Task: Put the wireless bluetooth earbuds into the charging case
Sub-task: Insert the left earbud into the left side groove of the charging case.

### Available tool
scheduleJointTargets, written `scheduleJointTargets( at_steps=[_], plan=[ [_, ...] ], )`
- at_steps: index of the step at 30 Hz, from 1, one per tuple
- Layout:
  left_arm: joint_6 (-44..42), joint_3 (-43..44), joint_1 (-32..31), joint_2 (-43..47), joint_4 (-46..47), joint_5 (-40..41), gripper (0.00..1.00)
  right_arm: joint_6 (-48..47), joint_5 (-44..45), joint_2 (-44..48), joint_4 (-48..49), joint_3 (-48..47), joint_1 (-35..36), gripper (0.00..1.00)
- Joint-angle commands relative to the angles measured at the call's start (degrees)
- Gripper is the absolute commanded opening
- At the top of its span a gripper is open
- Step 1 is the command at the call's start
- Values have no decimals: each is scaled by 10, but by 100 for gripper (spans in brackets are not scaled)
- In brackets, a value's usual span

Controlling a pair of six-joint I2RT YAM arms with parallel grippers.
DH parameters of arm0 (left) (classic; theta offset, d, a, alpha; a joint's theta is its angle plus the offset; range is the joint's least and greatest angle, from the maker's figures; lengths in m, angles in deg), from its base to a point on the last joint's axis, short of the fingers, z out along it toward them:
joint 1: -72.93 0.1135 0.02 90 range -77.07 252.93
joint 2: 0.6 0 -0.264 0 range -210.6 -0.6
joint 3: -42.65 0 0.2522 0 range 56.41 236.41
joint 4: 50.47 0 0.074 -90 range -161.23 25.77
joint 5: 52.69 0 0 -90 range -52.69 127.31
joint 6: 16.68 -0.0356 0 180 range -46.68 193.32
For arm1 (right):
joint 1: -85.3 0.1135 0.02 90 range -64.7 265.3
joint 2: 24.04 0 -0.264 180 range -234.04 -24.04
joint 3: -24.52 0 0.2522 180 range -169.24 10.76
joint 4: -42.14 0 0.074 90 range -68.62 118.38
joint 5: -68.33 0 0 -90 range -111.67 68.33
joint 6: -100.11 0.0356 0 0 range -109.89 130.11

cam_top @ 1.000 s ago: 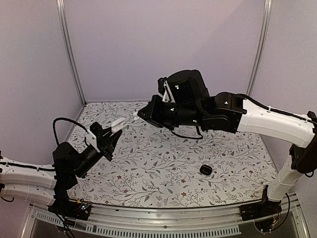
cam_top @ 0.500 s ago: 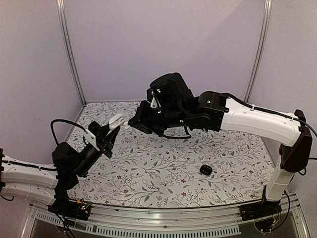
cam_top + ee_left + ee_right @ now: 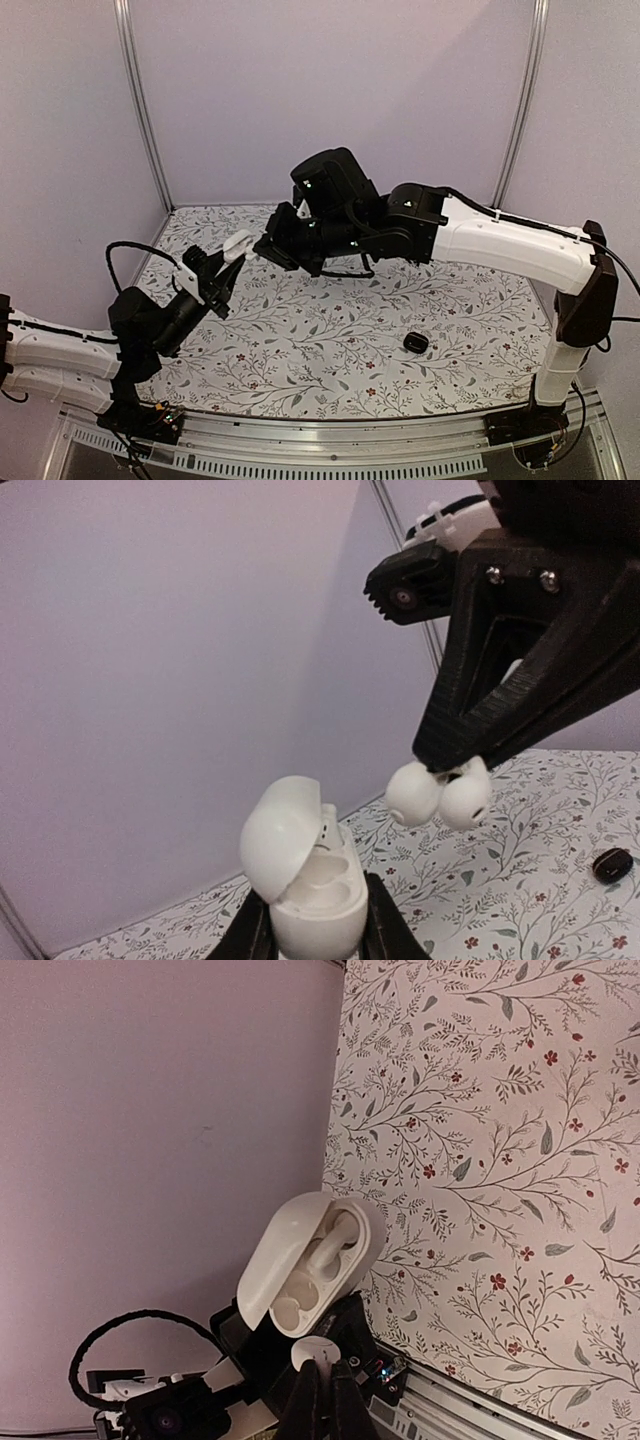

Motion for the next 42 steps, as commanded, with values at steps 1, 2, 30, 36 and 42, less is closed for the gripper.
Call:
scheduleJointTargets(
  at_steps=[1,2,30,36,42],
  plan=[
    [-6,15,3,-4,25,2,0,16,2,-14,-3,-19,-4,0],
    [-6,15,3,-5,26,2,0,15,2,-17,-3,-21,-4,0],
    [-30,8,-7,-28,37,-6,0,4,5,-59,11,-62,-17,0],
    [-34,11,-8,-36,41,1,0,4,4,-66,5,-71,-18,0],
    [-39,17,-8,-46,49,14,0,16,14,-73,-22,-76,-17,0]
  ],
)
